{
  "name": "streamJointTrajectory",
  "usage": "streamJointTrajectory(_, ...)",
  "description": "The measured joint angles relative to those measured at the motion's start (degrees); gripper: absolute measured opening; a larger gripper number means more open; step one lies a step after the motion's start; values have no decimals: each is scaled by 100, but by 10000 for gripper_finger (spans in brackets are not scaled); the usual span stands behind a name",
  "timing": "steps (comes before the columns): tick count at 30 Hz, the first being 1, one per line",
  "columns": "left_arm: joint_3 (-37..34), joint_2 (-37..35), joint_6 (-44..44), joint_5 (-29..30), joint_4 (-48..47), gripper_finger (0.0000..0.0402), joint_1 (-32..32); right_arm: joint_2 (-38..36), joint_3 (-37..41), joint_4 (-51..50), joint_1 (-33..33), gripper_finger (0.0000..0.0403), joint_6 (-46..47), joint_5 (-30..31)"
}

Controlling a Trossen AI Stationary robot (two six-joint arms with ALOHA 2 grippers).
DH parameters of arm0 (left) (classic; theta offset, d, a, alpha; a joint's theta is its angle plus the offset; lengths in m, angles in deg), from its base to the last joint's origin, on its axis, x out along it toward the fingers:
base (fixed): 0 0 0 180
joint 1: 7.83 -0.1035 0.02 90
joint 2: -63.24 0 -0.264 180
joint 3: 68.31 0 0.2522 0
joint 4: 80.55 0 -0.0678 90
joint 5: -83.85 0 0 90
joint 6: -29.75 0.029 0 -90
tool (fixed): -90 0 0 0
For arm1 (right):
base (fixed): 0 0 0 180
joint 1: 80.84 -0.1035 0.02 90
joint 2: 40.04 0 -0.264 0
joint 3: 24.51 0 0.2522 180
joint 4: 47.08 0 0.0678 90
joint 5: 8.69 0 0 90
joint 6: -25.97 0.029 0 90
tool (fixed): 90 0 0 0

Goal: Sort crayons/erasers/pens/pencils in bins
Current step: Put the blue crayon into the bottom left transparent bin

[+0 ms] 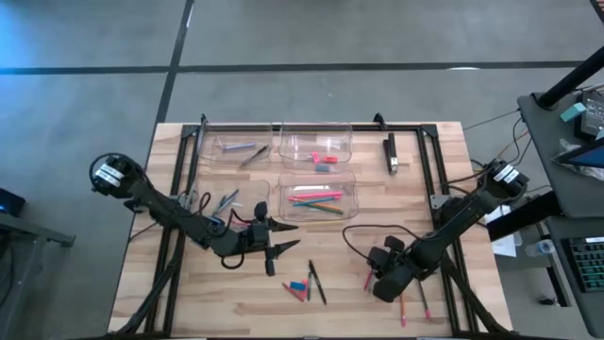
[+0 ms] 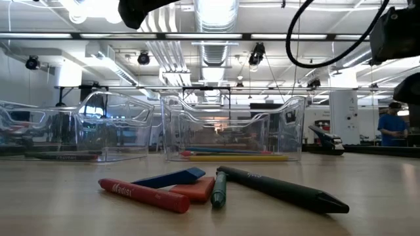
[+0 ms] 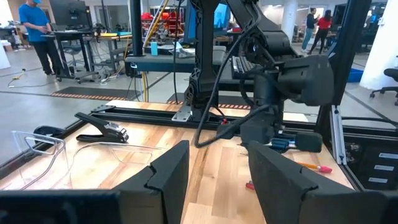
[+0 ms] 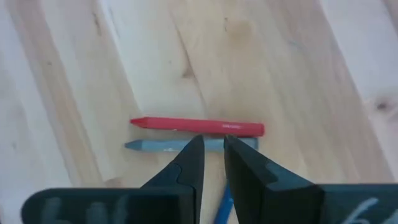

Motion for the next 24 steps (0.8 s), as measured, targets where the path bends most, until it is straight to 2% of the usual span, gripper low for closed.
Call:
streamJointTrajectory(8, -2, 0, -4, 2, -2, 151, 7, -93, -143, -60, 19, 54, -413, -73)
streamJointTrajectory(15, -2, 0, -7, 0, 0, 151, 7, -87, -127, -303, 15, 61, -483, -843)
streamJointTrajectory(18, -2, 0, -43, 0, -2, 151, 7, -87, -127, -434, 15, 85, -485, -1106)
streamJointTrajectory(24, -2, 0, -137, 0, -4, 151, 4, -86, -127, -711, 15, 161, -449, -1156)
